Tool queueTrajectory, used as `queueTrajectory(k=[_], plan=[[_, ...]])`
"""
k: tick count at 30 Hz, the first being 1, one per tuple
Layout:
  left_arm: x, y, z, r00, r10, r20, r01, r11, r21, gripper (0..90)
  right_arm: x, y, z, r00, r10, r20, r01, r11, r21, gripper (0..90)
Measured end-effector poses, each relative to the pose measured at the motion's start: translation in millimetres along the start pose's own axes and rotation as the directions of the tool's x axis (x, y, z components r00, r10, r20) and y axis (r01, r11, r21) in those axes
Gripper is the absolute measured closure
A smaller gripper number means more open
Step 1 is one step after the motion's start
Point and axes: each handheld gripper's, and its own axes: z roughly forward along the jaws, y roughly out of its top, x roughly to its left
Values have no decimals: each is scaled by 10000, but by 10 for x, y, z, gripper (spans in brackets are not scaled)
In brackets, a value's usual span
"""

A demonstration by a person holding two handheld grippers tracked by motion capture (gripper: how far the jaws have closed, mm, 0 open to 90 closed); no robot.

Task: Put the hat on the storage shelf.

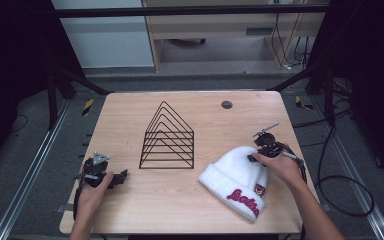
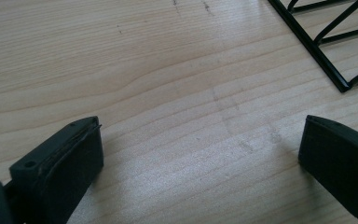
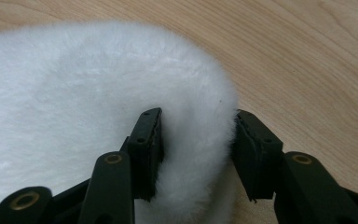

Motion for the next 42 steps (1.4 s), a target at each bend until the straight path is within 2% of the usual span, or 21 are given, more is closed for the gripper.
queueTrajectory(k=[4,12,14,18,22,23,24,25,27,28,30,31,32,35,36,37,38,39,40,41,42], plan=[[-2,0,0,10000,-3,-3,3,10000,2,0,5,3,9,10000,36,-82,-35,10000,66,610],[-6,0,1,10000,-4,-1,4,10000,-13,0,11,-27,14,9989,-55,-468,52,10000,-55,776],[-7,0,1,10000,-2,1,2,10000,-12,0,54,-38,-29,9984,-524,-209,519,9984,-210,796],[-7,0,2,10000,-1,1,1,10000,-12,0,121,-60,-116,9956,-924,161,932,9937,-623,804],[-8,0,1,10000,8,13,-8,10000,-8,0,225,-84,-309,9889,-1386,529,1443,9813,-1277,810],[-9,1,-1,10000,38,15,-38,10000,10,0,300,-88,-442,9849,-1622,600,1702,9710,-1682,812],[-11,0,-2,10000,55,10,-55,10000,7,0,300,-88,-442,9849,-1622,600,1702,9710,-1682,812],[-17,-1,-3,10000,52,-22,-52,10000,-13,0,387,-88,-574,9804,-1873,606,1959,9589,-2054,814],[-19,0,-3,10000,46,-33,-46,10000,-14,0,479,-87,-681,9755,-2115,596,2197,9473,-2332,815],[-19,0,-3,10000,46,-33,-46,10000,-14,0,479,-87,-681,9755,-2115,596,2197,9473,-2332,815],[-19,0,-3,10000,50,-30,-51,10000,-9,0,589,-81,-801,9676,-2444,639,2526,9311,-2631,815],[-20,0,-4,10000,52,-21,-52,10000,-10,0,691,-72,-922,9599,-2716,696,2799,9141,-2933,815],[-20,0,-4,10000,52,-21,-52,10000,-10,0,691,-72,-922,9599,-2716,696,2799,9141,-2933,815],[-18,3,-31,9998,129,119,-128,9999,-61,29,848,-59,-1115,9472,-3126,716,3179,8857,-3383,816],[-16,12,-62,9998,107,147,-104,9998,-181,45,940,-51,-1221,9381,-3378,770,3418,8662,-3645,818],[-17,35,-137,9998,54,165,-46,9987,-507,45,972,-47,-1258,9344,-3477,772,3505,8592,-3728,818],[-17,35,-137,9998,54,165,-46,9987,-507,45,972,-47,-1258,9344,-3477,772,3505,8592,-3728,818],[-21,82,-237,9997,18,250,3,9963,-857,45,1049,-36,-1344,9274,-3669,728,3644,8423,-3972,819],[-21,82,-237,9997,18,250,3,9963,-857,45,1085,-29,-1379,9245,-3749,683,3690,8360,-4061,819],[-22,112,-290,9995,82,301,-52,9948,-1012,45,1085,-29,-1379,9245,-3749,683,3690,8360,-4061,819],[-26,153,-360,9993,222,298,-185,9930,-1168,43,1119,-21,-1409,9204,-3852,666,3769,8291,-4131,819]])
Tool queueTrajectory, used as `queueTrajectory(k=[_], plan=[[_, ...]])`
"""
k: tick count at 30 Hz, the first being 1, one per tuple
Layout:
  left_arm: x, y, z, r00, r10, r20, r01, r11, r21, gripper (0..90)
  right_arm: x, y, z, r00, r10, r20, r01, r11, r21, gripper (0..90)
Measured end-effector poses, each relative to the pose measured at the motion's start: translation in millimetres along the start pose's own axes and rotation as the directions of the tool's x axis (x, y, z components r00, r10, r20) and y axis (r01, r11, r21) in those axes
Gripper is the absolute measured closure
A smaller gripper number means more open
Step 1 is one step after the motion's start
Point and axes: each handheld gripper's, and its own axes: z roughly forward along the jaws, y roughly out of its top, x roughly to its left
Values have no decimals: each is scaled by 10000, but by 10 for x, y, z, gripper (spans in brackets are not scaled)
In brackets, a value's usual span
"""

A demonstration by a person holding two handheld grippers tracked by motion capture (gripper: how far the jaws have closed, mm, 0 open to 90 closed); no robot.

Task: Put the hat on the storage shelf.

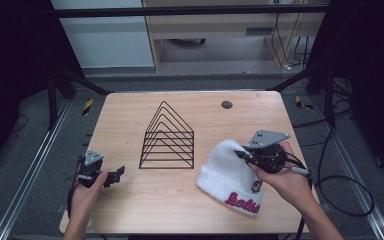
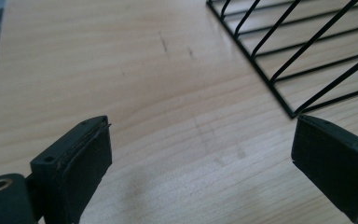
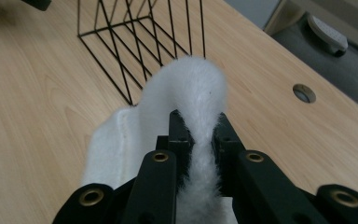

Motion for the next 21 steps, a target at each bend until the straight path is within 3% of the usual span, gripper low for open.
queueTrajectory(k=[4,8,14,18,21], plan=[[-20,157,-189,9990,354,265,-336,9973,-658,38,85,124,-72,9993,-328,-162,324,9992,-228,821],[-51,320,-347,9982,318,507,-259,9934,-1120,37,81,250,-157,9990,-407,-187,398,9981,-479,824],[-149,535,-504,9960,559,702,-463,9902,-1318,43,-35,438,-293,9989,-454,-75,445,9945,-949,827],[-277,735,-612,9904,735,1173,-542,9856,-1602,43,-157,611,-415,9995,-319,45,322,9888,-1456,829],[-343,828,-663,9878,934,1248,-715,9829,-1697,42,-209,718,-471,9996,-223,168,249,9840,-1766,829]])
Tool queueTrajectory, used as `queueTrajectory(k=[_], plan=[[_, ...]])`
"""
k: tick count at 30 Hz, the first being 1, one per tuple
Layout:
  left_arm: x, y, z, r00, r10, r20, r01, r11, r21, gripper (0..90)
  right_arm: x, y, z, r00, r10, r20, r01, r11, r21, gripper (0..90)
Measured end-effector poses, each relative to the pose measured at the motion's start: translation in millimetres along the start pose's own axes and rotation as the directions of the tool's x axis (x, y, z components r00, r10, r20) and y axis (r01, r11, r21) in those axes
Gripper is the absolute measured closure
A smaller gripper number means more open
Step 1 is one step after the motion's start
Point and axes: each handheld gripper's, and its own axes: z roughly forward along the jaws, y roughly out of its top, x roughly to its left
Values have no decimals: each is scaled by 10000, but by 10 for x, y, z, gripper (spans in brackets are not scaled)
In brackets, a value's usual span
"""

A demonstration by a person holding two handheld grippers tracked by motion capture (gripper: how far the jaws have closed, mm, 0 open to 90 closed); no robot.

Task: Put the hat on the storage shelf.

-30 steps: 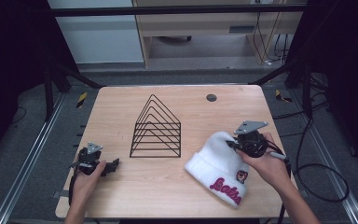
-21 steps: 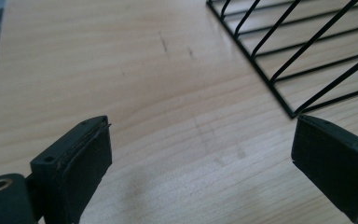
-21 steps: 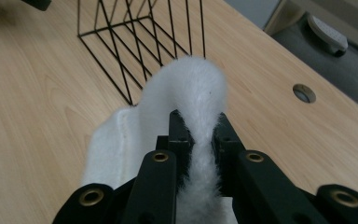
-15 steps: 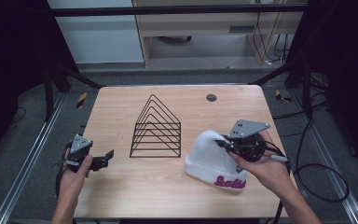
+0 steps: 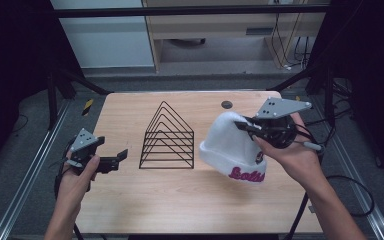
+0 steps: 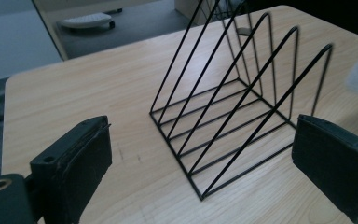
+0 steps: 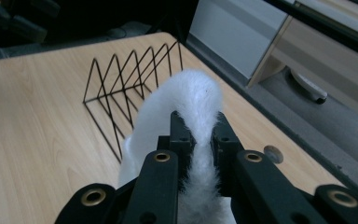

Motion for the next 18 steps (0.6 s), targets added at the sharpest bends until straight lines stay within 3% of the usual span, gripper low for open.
queueTrajectory(k=[3,8,18], plan=[[-66,132,-27,9993,306,192,-305,9995,-91,42,-21,72,-17,9999,85,81,-83,9997,-225,829],[-104,316,-26,9982,417,440,-409,9990,-183,41,-58,257,-28,9993,108,359,-86,9982,-597,830],[-208,474,0,9934,891,717,-872,9958,-293,40,-89,474,-21,9982,156,578,-96,9946,-1035,830]])
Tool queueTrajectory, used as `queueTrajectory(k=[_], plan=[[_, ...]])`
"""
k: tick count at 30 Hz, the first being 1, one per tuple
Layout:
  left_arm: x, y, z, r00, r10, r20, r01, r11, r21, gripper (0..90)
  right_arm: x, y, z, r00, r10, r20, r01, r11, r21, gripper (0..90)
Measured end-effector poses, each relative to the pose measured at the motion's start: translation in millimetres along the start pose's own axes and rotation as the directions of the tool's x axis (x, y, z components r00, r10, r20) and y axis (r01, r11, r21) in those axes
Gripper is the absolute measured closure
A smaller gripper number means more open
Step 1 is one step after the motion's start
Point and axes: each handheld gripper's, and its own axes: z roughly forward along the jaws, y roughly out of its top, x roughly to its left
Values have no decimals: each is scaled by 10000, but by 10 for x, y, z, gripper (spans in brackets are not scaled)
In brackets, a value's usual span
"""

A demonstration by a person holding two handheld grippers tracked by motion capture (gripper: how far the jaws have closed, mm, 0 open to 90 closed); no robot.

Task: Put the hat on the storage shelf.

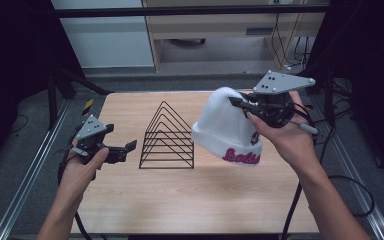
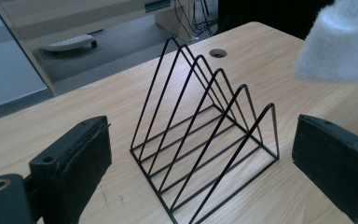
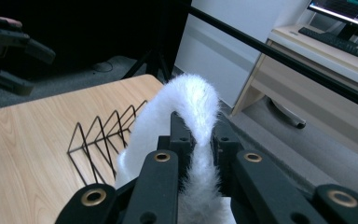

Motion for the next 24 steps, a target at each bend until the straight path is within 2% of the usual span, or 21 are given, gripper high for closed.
queueTrajectory(k=[7,11,20,24], plan=[[-66,148,26,9990,347,282,-343,9993,-149,39,19,203,84,9999,-143,63,145,9994,-321,831],[-101,230,46,9985,345,420,-330,9988,-354,40,48,322,172,9999,-164,51,167,9983,-551,831],[-94,326,133,9973,315,656,-290,9989,-380,82,92,491,341,9997,-196,128,206,9960,-864,831],[-92,356,176,9945,284,1004,-240,9987,-442,133,105,542,446,9998,-209,-47,204,9957,-900,831]])
